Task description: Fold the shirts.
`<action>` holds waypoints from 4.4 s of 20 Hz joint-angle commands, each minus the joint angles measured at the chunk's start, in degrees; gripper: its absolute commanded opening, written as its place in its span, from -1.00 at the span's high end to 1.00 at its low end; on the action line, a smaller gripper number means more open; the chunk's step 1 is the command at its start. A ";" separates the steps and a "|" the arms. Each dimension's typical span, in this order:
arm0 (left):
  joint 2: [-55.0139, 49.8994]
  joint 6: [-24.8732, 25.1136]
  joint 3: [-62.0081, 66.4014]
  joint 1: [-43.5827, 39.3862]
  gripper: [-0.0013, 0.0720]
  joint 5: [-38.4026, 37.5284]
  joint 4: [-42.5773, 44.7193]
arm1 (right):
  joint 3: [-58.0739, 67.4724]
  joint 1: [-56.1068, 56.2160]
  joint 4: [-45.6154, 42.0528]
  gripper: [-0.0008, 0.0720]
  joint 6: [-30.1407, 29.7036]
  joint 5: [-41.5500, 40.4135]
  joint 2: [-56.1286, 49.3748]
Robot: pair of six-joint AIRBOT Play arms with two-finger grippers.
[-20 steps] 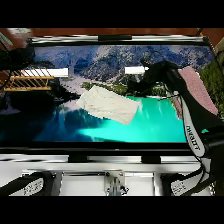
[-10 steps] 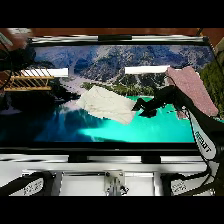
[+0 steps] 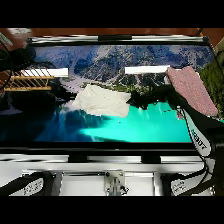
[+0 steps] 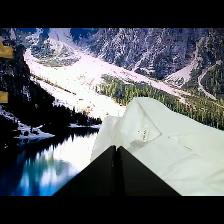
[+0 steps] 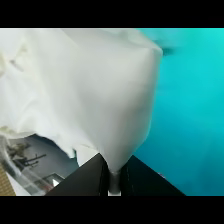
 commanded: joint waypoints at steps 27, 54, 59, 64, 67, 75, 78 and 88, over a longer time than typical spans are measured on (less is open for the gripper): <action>0.04 0.20 0.00 -8.57 0.88 -0.07 -3.04 | 45.07 -35.43 -1.84 0.82 7.56 9.68 0.59; 2.64 0.70 0.00 -8.57 0.88 0.00 -3.04 | 35.82 -37.51 -47.30 0.82 21.73 -41.16 7.04; 2.51 0.85 0.00 -8.57 0.88 0.00 -3.04 | 27.06 -37.51 -45.13 0.82 26.75 -42.25 7.06; 2.51 0.85 0.00 -8.57 0.87 0.04 -3.04 | 25.00 -37.57 -43.98 0.82 29.92 -38.75 7.04; 2.51 0.87 0.00 -8.57 0.88 0.22 -3.02 | 25.07 -37.64 -44.13 -0.43 29.22 -37.42 7.32; 1.79 3.65 -0.02 -8.61 0.88 -0.07 -3.04 | 37.53 -39.23 -62.66 -0.51 25.55 -35.98 17.40; -0.46 6.82 0.00 -10.64 0.88 -0.11 -2.93 | 43.58 -36.63 -49.83 -0.51 19.15 -16.79 21.03; -14.62 -0.04 3.32 -22.56 -0.33 -19.32 16.52 | 43.58 1.64 -51.58 -0.52 15.06 -35.01 7.04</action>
